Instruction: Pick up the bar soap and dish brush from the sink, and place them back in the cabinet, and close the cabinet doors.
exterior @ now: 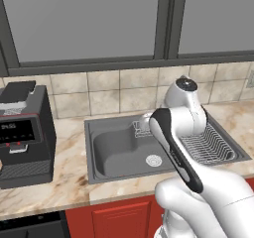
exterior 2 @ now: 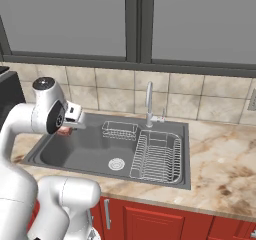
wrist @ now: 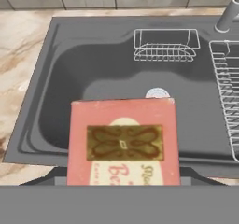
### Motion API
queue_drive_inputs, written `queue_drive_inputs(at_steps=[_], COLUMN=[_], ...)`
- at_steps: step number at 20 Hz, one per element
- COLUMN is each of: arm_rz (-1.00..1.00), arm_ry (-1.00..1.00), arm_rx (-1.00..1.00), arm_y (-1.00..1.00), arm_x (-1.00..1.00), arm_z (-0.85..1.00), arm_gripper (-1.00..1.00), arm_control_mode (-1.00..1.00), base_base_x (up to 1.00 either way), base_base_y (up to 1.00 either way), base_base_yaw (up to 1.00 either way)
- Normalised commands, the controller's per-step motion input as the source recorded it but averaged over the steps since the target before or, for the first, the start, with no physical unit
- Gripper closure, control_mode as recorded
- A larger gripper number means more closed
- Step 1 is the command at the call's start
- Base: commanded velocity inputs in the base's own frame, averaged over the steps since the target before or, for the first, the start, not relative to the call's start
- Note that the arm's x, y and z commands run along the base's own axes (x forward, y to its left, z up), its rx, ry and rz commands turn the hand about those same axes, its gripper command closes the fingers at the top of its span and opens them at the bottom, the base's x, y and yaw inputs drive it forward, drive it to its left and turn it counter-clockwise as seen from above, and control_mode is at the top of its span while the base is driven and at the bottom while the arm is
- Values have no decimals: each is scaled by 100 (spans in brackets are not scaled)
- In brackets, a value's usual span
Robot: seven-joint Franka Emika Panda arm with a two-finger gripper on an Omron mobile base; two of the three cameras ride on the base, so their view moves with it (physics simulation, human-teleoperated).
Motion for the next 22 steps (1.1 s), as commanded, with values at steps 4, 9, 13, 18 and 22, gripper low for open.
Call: queue_drive_inputs(at_steps=[4,9,13,18,22], arm_rz=[0,0,0,0,0], arm_ry=[0,0,0,0,0], arm_rx=[0,0,0,0,0], arm_y=[-24,-30,-29,-28,-26], arm_x=[-21,-26,-22,-12,-8], arm_z=[5,6,3,0,0], arm_gripper=[100,100,100,100,100], arm_control_mode=[-100,-100,-100,-100,-100], base_base_x=[0,0,0,0,0], base_base_y=[0,0,0,0,0], base_base_yaw=[0,0,0,0,0])
